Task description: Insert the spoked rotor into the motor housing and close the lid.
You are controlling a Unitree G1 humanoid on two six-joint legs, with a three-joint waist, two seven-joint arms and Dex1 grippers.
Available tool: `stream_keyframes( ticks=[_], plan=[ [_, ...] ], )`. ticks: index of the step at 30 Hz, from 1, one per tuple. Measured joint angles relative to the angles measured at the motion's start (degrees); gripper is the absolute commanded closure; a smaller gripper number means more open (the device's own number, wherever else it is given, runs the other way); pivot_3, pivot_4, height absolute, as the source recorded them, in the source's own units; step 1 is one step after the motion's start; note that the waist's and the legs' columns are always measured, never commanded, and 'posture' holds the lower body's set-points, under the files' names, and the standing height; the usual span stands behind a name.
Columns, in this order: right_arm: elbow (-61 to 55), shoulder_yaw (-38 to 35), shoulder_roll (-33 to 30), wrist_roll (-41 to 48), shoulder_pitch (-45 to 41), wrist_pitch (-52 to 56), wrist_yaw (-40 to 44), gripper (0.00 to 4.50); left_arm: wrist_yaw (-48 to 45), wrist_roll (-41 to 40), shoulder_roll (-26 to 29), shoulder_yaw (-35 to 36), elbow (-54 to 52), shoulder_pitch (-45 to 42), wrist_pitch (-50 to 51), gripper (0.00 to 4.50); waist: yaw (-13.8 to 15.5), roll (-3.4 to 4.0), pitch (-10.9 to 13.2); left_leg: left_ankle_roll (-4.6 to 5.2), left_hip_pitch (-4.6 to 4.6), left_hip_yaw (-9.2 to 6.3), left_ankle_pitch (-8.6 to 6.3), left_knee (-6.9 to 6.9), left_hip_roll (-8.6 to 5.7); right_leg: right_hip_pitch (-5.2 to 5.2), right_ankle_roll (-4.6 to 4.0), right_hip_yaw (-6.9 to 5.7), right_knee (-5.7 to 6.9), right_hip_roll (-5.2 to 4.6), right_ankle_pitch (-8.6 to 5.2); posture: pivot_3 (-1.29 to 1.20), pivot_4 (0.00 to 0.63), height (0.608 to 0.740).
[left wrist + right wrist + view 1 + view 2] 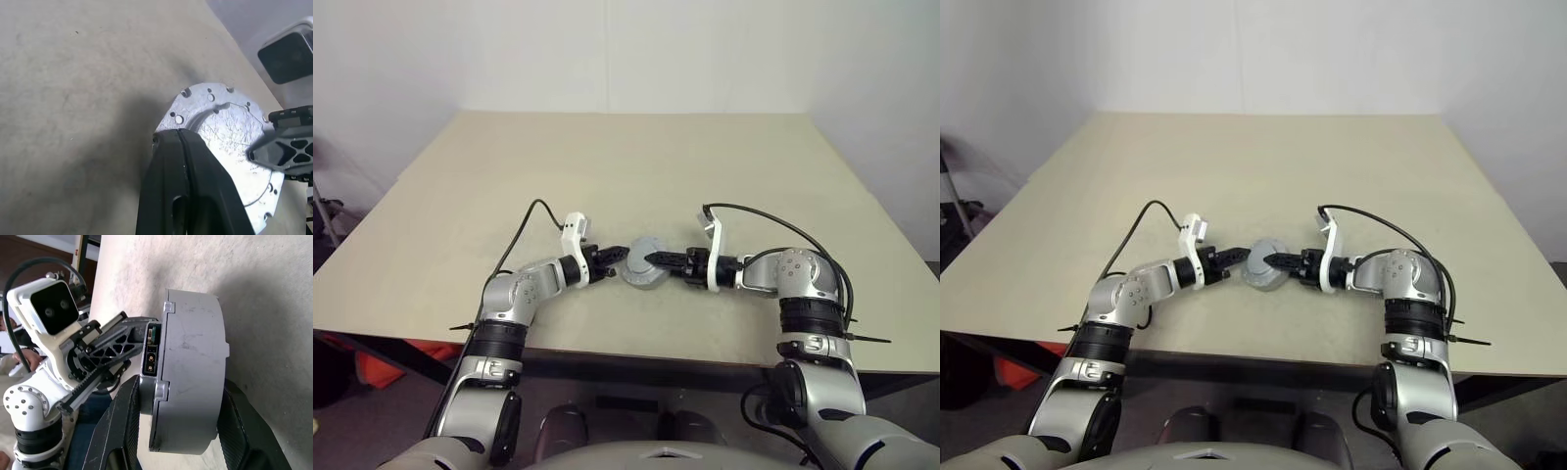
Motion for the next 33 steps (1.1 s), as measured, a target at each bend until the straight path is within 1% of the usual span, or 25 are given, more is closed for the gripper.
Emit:
stream_keyframes(
  ticks=[5, 12, 15, 20, 22, 25, 29, 33],
  plan=[
    [1.52, 0.13, 0.00, 0.00, -0.76, -0.66, -0.03, 2.42, 0.19, 0.04, 0.02, 0.29, 0.09, 0.07, -0.28, 4.50, -0.05, 0.00, 0.00, -0.02, 0.02, 0.00, 0.01, 0.00, 0.00, 0.00, 0.00, 0.01, 0.03, 0.01, 0.00, 0.00, 0.000, 0.740],
    [4.72, -2.05, 1.36, 0.29, -2.39, -1.57, -1.86, 2.42, 1.90, -0.89, -0.77, 4.33, 0.89, 0.74, -1.24, 4.50, -0.42, 0.00, 0.00, -0.11, 0.06, 0.00, 0.06, -0.01, 0.02, -0.01, 0.00, 0.00, 0.07, 0.03, 0.00, 0.00, 0.000, 0.740],
    [7.22, -5.64, 2.78, 0.75, -3.48, -1.52, -3.84, 2.42, 3.07, -2.42, -0.79, 8.13, 0.85, 1.55, -1.85, 4.50, -0.46, 0.00, 0.01, -0.13, 0.05, 0.00, 0.08, -0.02, 0.02, -0.02, -0.01, 0.00, 0.08, 0.03, 0.00, 0.00, 0.000, 0.740],
    [9.94, -12.89, 6.27, 1.44, -5.94, -1.67, -9.61, 2.42, 5.50, -5.89, -0.83, 14.41, 0.05, 3.51, -2.03, 4.50, -0.46, -0.01, 0.03, -0.13, -0.03, -0.01, 0.08, -0.04, 0.03, -0.12, -0.03, 0.00, 0.08, 0.03, 0.01, 0.00, 0.000, 0.740],
    [11.03, -16.04, 7.79, 1.70, -6.76, -2.12, -11.93, 2.42, 6.61, -7.10, -0.90, 16.34, -0.45, 3.85, -2.03, 4.50, -0.42, -0.01, 0.04, -0.13, -0.06, 0.00, 0.07, -0.05, 0.03, -0.13, -0.05, 0.00, 0.08, 0.03, 0.01, 0.00, 0.000, 0.740],
    [11.28, -18.66, 9.72, 2.12, -7.27, -2.87, -14.39, 2.42, 7.75, -8.04, -0.96, 17.52, -1.00, 4.30, -2.05, 4.50, -0.42, -0.02, 0.05, -0.12, -0.15, 0.00, 0.07, -0.06, 0.03, -0.22, -0.12, 0.00, 0.07, 0.03, 0.04, 0.00, 0.000, 0.740],
    [10.98, -18.13, 10.20, 2.35, -7.27, -3.51, -14.99, 2.42, 8.51, -8.17, -1.01, 17.49, -1.17, 4.51, -2.05, 4.50, -0.46, -0.04, 0.06, -0.12, -0.14, 0.01, 0.06, -0.10, 0.04, -0.23, -0.08, 0.00, 0.07, 0.05, -0.01, 0.00, 0.000, 0.740],
    [10.94, -16.74, 9.77, 2.38, -7.27, -4.21, -14.52, 2.55, 8.68, -8.28, -1.01, 17.50, -1.29, 4.51, -2.09, 4.50, -0.45, -0.04, 0.06, -0.14, -0.12, 0.02, 0.08, -0.11, 0.04, -0.23, -0.07, 0.00, 0.08, 0.06, -0.02, 0.00, 0.000, 0.740]
  ],
)
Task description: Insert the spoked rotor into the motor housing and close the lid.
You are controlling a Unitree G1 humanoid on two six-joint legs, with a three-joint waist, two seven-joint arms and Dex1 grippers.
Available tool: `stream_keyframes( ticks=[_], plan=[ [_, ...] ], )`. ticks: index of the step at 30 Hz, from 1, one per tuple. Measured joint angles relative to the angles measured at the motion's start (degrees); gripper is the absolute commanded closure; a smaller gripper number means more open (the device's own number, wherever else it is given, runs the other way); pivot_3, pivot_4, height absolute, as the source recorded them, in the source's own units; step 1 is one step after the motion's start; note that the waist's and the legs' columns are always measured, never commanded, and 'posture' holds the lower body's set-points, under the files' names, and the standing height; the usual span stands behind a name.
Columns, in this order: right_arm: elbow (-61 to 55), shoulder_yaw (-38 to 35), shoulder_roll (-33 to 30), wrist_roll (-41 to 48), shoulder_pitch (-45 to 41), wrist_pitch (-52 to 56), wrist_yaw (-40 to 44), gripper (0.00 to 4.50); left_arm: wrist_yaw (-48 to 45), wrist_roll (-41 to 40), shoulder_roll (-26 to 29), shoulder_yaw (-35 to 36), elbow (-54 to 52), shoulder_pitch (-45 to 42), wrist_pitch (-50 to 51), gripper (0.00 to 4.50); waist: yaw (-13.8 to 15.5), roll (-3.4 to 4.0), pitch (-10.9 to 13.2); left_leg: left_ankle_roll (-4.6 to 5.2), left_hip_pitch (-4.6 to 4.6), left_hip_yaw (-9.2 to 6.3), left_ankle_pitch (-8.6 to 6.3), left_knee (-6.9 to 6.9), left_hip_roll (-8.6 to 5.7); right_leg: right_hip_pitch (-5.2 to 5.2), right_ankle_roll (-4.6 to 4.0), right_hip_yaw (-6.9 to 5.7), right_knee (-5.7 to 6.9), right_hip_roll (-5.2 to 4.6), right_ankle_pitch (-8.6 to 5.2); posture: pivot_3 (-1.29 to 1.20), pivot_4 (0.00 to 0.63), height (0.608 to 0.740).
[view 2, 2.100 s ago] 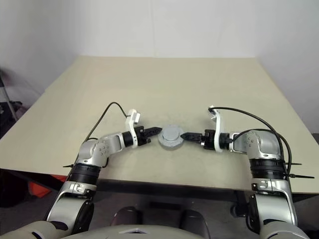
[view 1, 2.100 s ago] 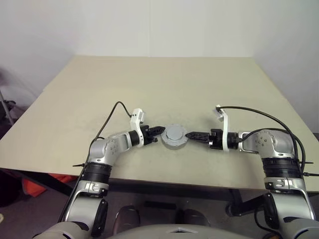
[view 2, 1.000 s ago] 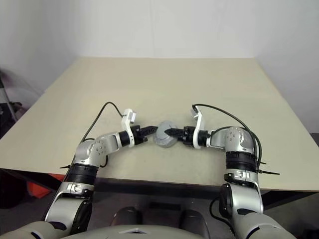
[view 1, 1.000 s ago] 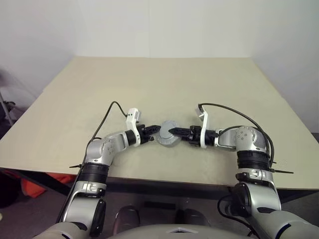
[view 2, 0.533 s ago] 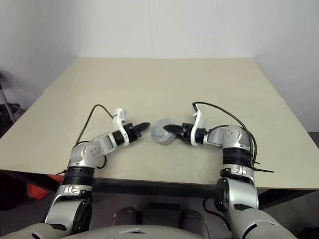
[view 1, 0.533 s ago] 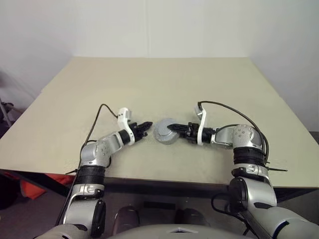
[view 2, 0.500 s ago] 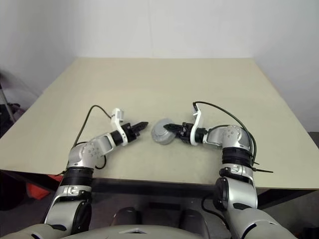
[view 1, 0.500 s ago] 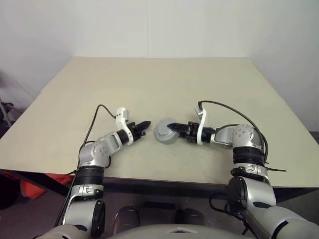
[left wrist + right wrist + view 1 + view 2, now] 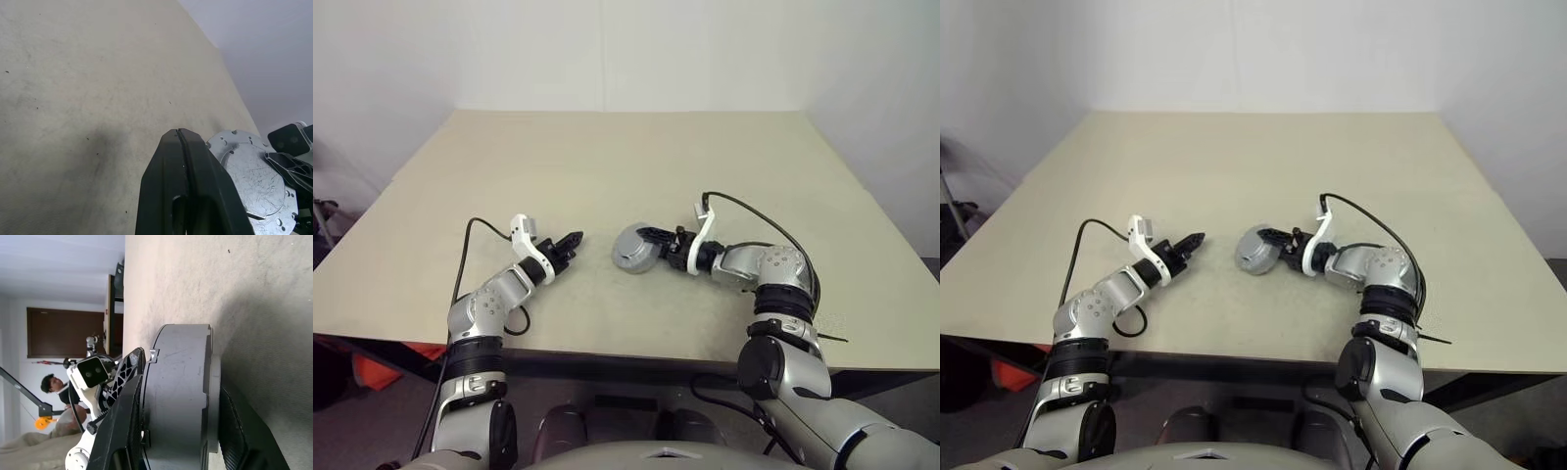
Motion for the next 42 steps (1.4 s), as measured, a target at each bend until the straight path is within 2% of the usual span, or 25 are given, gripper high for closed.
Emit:
stream_keyframes(
  ticks=[6, 17, 21, 26, 29, 34, 38, 42],
  plan=[
    [1.05, 0.03, -0.43, 0.52, -0.32, -0.72, 0.10, 2.55, 0.02, -0.08, 0.03, 0.01, -0.01, 0.02, -0.46, 4.50, 0.08, 0.00, 0.00, -0.02, -0.01, 0.00, 0.01, 0.00, -0.01, 0.00, 0.00, 0.00, 0.00, 0.00, 0.00, 0.00, 0.000, 0.740],
    [5.27, -16.18, 5.84, 10.80, -6.22, -5.08, -11.51, 2.55, 0.45, -1.43, -0.22, 0.31, -0.14, 0.29, -0.46, 4.50, 0.06, -0.01, 0.11, 0.02, -0.25, 0.04, -0.02, -0.04, 0.00, -0.30, -0.40, -0.02, 0.01, 0.00, 0.18, 0.00, 0.000, 0.740],
    [4.54, -19.48, 10.81, 17.99, -7.24, -7.01, -16.40, 2.55, 3.45, -8.68, -2.46, 6.05, -0.44, -0.25, 1.38, 4.50, -0.01, -0.04, 0.14, 0.01, -0.47, 0.04, 0.00, 0.03, -0.01, -0.80, -0.47, 0.02, 0.22, 0.00, 0.20, 0.00, 0.000, 0.740],
    [3.54, -19.42, 11.07, 24.45, -8.28, -10.79, -21.82, 2.55, 9.93, -23.88, -3.37, 15.60, -4.23, -0.35, 4.25, 4.50, 0.11, -0.15, 0.21, 0.00, -0.51, 0.07, 0.00, 0.05, -0.01, -0.83, -0.49, 0.01, 0.26, 0.00, 0.18, 0.00, 0.000, 0.740],
    [3.73, -19.21, 11.07, 26.81, -8.61, -13.83, -23.81, 2.55, 13.77, -31.08, -3.77, 18.36, -8.37, 0.80, 4.74, 3.92, 0.04, -0.16, 0.21, 0.00, -0.51, 0.09, 0.00, 0.05, -0.02, -0.82, -0.49, 0.02, 0.26, 0.00, 0.18, 0.00, 0.000, 0.740],
    [6.26, -17.20, 11.04, 28.87, -9.18, -15.42, -24.88, 2.55, 18.04, -37.41, -6.67, 18.00, -11.67, 4.59, 4.56, 2.20, 0.02, -0.23, 0.26, -0.03, -0.56, 0.09, 0.01, 0.05, 0.00, -0.83, -0.45, 0.01, 0.26, 0.06, 0.17, 0.00, 0.000, 0.740],
    [7.47, -14.16, 11.05, 30.44, -9.42, -14.37, -24.91, 2.55, 20.89, -41.32, -8.07, 15.83, -11.92, 4.26, 4.00, 0.87, 0.08, -0.29, 0.29, -0.13, -0.56, 0.06, 0.07, 0.06, 0.03, -0.82, -0.06, 0.01, 0.27, 0.09, -0.01, 0.00, 0.000, 0.740],
    [7.50, -11.84, 11.05, 32.60, -9.42, -12.14, -24.81, 2.55, 23.05, -46.99, -8.69, 14.57, -10.07, 3.24, 4.03, 0.87, 0.09, -0.29, 0.29, -0.15, -0.55, 0.05, 0.08, 0.06, 0.03, -0.83, 0.11, 0.01, 0.28, 0.10, 0.10, 0.00, 0.000, 0.740]
  ],
)
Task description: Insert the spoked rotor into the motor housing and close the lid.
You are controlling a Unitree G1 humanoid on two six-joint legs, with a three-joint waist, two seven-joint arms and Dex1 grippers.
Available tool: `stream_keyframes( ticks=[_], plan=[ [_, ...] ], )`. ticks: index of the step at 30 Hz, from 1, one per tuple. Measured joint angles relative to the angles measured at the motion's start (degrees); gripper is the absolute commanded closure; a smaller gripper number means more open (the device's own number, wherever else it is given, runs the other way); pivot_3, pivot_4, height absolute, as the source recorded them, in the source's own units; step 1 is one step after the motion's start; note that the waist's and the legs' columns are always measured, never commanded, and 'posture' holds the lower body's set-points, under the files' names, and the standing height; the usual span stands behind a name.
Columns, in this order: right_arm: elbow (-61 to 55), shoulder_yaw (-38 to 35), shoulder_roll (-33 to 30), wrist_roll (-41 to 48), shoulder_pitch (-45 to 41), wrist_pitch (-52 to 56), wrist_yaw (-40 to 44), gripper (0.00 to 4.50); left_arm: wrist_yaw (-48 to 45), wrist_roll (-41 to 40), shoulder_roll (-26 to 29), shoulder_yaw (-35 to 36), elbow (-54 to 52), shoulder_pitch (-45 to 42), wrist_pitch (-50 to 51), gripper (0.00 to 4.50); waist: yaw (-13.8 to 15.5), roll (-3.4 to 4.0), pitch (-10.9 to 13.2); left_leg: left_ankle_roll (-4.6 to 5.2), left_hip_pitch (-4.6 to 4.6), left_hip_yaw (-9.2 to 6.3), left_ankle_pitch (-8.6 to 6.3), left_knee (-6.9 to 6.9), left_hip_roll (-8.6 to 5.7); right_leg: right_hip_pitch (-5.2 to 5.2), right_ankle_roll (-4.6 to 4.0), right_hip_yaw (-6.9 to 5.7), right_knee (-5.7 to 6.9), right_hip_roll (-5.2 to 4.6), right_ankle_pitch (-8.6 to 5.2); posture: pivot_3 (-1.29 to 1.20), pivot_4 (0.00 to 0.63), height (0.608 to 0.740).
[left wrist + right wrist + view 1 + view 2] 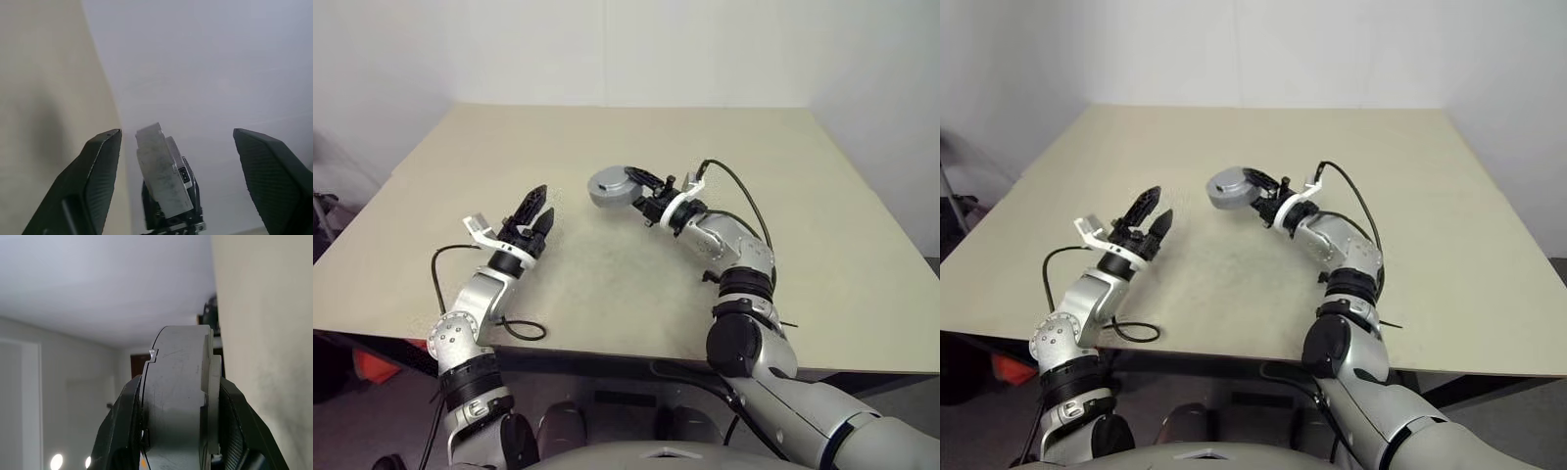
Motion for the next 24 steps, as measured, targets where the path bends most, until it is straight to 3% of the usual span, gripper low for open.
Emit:
stream_keyframes(
  ticks=[10, 24],
  plan=[
    [-1.78, 4.55, 0.00, 3.64, 0.27, 1.87, -0.25, 2.55, 0.63, -5.85, -0.53, -5.13, 7.22, -4.85, 0.36, 0.87, 0.10, -0.03, 0.00, -0.05, -0.02, -0.03, 0.03, 0.02, -0.04, 0.00, 0.08, 0.00, 0.02, 0.00, 0.03, 0.00, 0.000, 0.740],
    [-4.95, 8.42, -0.10, 5.35, 3.44, 1.54, -0.66, 2.55, -4.55, -1.54, -0.50, -9.63, 17.37, -11.04, 1.35, 0.87, 0.11, -0.04, 0.00, -0.07, -0.15, -0.07, 0.04, 0.03, -0.06, 0.00, 0.14, 0.00, 0.04, 0.00, 0.06, 0.00, 0.000, 0.740]
  ],
)
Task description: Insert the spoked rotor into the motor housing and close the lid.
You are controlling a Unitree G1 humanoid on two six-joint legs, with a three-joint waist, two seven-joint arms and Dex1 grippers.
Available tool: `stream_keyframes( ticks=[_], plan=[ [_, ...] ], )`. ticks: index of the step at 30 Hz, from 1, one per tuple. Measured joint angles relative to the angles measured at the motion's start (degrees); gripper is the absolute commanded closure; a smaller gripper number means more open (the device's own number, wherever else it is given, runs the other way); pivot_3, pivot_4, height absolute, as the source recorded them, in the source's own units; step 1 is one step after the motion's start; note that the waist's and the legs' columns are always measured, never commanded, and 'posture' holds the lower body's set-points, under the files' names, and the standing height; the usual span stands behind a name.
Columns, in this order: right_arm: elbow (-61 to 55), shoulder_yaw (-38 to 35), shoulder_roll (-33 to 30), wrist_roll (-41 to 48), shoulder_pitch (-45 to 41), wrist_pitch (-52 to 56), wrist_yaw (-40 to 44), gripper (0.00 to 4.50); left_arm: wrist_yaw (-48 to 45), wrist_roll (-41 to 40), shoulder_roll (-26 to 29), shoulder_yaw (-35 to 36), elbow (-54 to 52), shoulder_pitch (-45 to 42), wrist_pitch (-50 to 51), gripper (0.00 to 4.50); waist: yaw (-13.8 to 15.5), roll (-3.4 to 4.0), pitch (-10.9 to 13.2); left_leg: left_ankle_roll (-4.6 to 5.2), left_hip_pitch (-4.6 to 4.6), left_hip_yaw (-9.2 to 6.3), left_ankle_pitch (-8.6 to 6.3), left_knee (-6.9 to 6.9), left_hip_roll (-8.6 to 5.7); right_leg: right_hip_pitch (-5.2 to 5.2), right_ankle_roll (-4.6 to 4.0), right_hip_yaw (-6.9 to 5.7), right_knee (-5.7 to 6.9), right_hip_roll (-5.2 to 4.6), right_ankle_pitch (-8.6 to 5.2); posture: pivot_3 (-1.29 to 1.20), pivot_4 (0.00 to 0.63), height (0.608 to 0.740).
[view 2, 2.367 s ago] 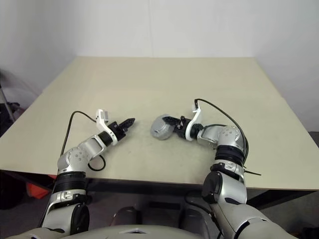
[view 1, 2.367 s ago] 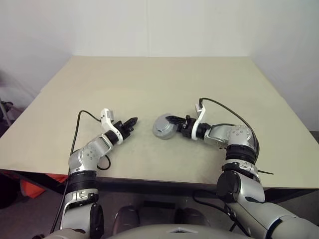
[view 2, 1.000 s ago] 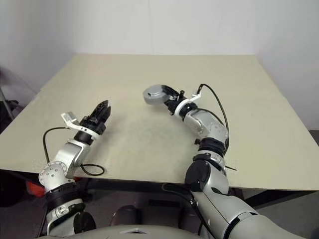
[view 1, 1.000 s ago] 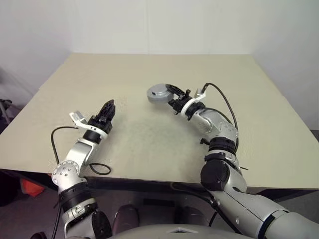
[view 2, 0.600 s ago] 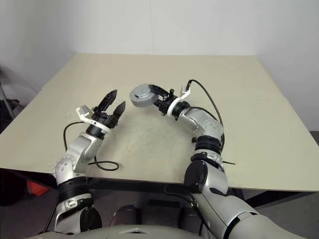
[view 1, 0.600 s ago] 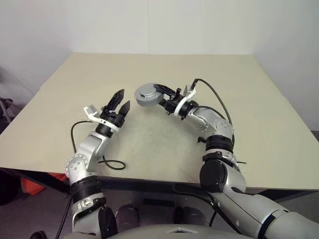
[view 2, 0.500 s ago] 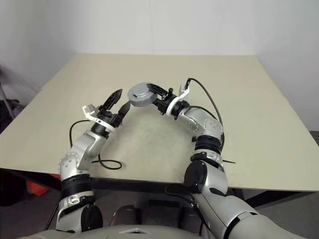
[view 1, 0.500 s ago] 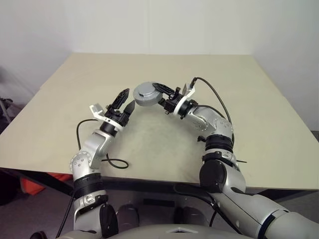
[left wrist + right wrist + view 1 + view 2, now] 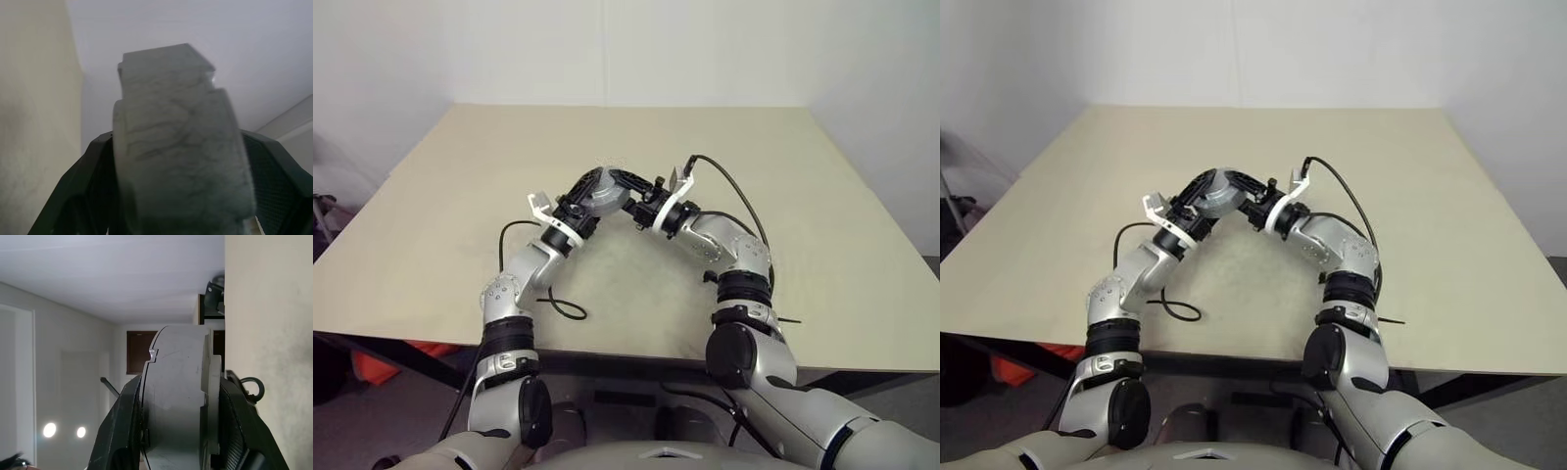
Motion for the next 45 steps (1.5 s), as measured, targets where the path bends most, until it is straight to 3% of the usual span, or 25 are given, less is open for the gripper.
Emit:
stream_keyframes(
  ticks=[3, 7, 8, 18, 19, 25, 33, 45],
  plan=[
    [-0.11, 0.51, -0.02, 0.00, 0.71, -0.57, -0.06, 2.55, -1.28, 1.53, 0.29, -0.09, 0.51, -0.02, 0.03, 1.03, 0.00, 0.00, 0.00, -0.01, -0.08, -0.01, 0.00, 0.01, 0.01, 0.00, 0.01, -0.01, 0.01, -0.01, 0.00, 0.00, 0.000, 0.740],
    [-0.12, 0.71, -0.06, 0.00, 0.94, -1.69, 0.03, 2.55, -2.28, 2.81, 0.60, 0.38, 1.26, -0.04, -0.87, 2.14, 0.04, 0.00, 0.00, -0.02, -0.09, -0.03, 0.01, 0.02, 0.01, 0.00, 0.01, -0.01, 0.02, -0.01, 0.01, 0.00, 0.000, 0.740],
    [-0.19, 1.02, -0.08, -0.02, 0.95, -2.00, 0.12, 2.55, -2.38, 2.73, 0.34, 0.67, 1.56, -0.04, -1.00, 2.22, 0.04, 0.00, 0.00, -0.02, -0.12, -0.03, 0.01, 0.03, 0.01, 0.00, 0.01, -0.01, 0.02, -0.01, 0.01, 0.00, 0.000, 0.740],
    [-0.20, 3.25, -0.21, -0.90, 1.26, -4.01, 2.39, 2.55, -2.70, 2.99, 0.35, 1.09, 1.71, -0.08, -1.35, 2.22, 0.09, 0.00, 0.00, -0.02, -0.13, -0.05, 0.01, 0.06, 0.01, 0.00, -0.16, -0.02, 0.04, -0.01, 0.11, 0.00, 0.000, 0.740],
    [-0.45, 3.98, -0.39, -1.60, 1.64, -4.71, 3.90, 1.84, -2.78, 3.22, 0.36, 1.09, 1.67, -0.08, -1.42, 2.22, 0.11, -0.01, 0.00, -0.02, -0.14, -0.06, 0.01, 0.06, 0.01, 0.00, -0.20, -0.02, 0.04, -0.01, 0.13, 0.00, 0.000, 0.740],
    [-1.69, 7.70, -0.58, -5.88, 1.80, -9.18, 7.50, 0.02, -2.20, 6.03, 0.41, 1.27, 1.84, 0.03, -2.68, 2.22, 0.10, -0.01, -0.01, -0.01, -0.17, -0.08, 0.02, 0.10, 0.02, 0.00, -0.20, -0.04, 0.05, -0.01, 0.13, 0.00, 0.000, 0.740],
    [-1.33, 9.94, -2.58, -17.89, 1.61, -23.08, 9.27, 0.02, -2.28, 11.86, 1.46, 2.62, 1.63, 0.73, -8.12, 2.22, 0.02, -0.02, -0.01, -0.01, -0.24, -0.12, 0.01, 0.19, 0.01, 0.00, -0.10, -0.05, 0.08, 0.00, 0.09, 0.00, 0.000, 0.740],
    [0.85, 9.31, -4.39, -21.03, 0.82, -25.40, 11.27, 0.02, 1.44, 15.03, 6.28, 10.38, 0.17, 4.69, -16.42, 2.22, -0.15, -0.04, -0.01, 0.07, -0.28, -0.13, -0.03, 0.49, 0.08, -0.01, -0.35, -0.06, 0.15, 0.02, 0.23, 0.00, 0.000, 0.740]
  ],
)
